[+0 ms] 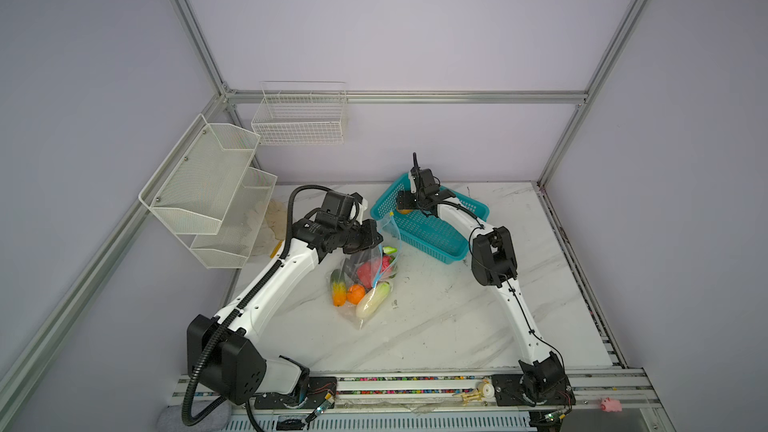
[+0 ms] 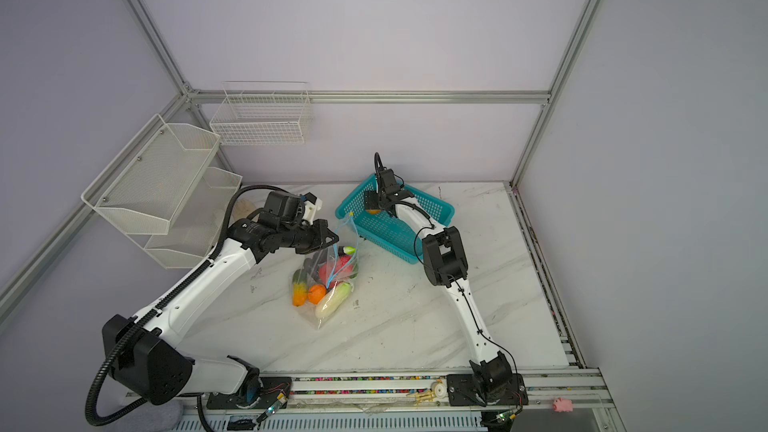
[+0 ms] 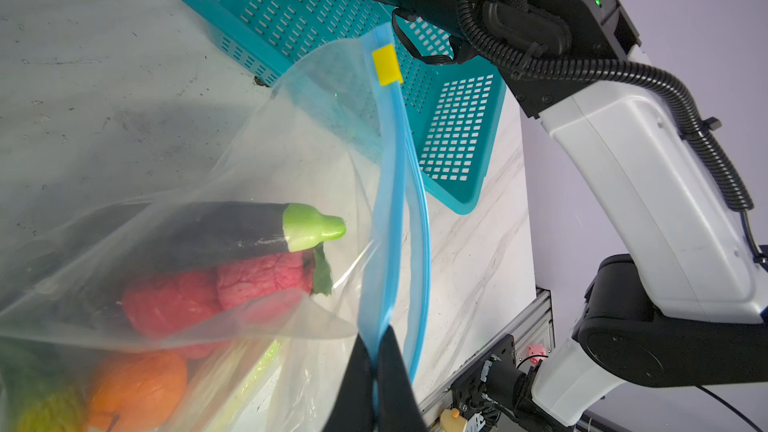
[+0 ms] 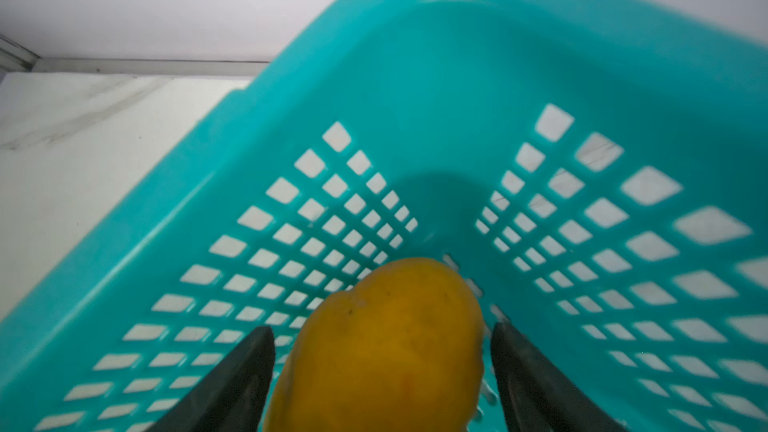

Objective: Place the food in the zip-top bag and seal the zipper
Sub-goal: 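Lower the right gripper onto the yellow mango and close it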

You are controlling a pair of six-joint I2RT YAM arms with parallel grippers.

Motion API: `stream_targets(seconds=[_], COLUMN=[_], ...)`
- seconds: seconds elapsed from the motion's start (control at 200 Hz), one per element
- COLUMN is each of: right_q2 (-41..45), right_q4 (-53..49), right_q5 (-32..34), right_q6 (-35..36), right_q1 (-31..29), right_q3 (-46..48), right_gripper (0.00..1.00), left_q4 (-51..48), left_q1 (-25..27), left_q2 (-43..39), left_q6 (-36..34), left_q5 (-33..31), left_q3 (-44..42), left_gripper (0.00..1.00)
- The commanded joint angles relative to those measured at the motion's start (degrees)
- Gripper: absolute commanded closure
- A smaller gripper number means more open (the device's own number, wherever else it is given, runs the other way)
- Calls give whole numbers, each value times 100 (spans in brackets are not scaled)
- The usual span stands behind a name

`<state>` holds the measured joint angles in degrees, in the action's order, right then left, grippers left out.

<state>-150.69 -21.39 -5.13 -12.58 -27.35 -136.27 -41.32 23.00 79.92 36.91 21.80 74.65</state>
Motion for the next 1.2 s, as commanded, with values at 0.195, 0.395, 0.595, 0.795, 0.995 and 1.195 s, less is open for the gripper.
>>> stream_targets(seconds=[0.195, 0.395, 0.595, 0.795, 0.995, 1.195], right_q2=[-206, -343, -417, -317, -107, 135], right_q4=[-155, -164, -155, -116, 33, 156], right_q5=[29, 38, 80, 126, 183, 231], right_q6=[-87, -135, -157, -143, -87, -63], right_q1=[-24, -24, -25, -24, -29, -25], right_q3=[-128, -246, -293, -212, 8, 219], right_gripper=[14, 13, 13, 19, 25, 29], left_q4=[107, 113, 107, 109, 122, 118], left_q1=[-33, -31, -33, -28, -32, -32], left_q2=[-31, -38, -38, -12, -3, -20], left_q6=[55, 63, 75, 71, 80, 89], left_q5=[46, 43, 37, 46, 57, 72], left_q3=[-55, -65, -78, -54, -61, -65], left_gripper=[100, 100, 100, 100, 100, 100])
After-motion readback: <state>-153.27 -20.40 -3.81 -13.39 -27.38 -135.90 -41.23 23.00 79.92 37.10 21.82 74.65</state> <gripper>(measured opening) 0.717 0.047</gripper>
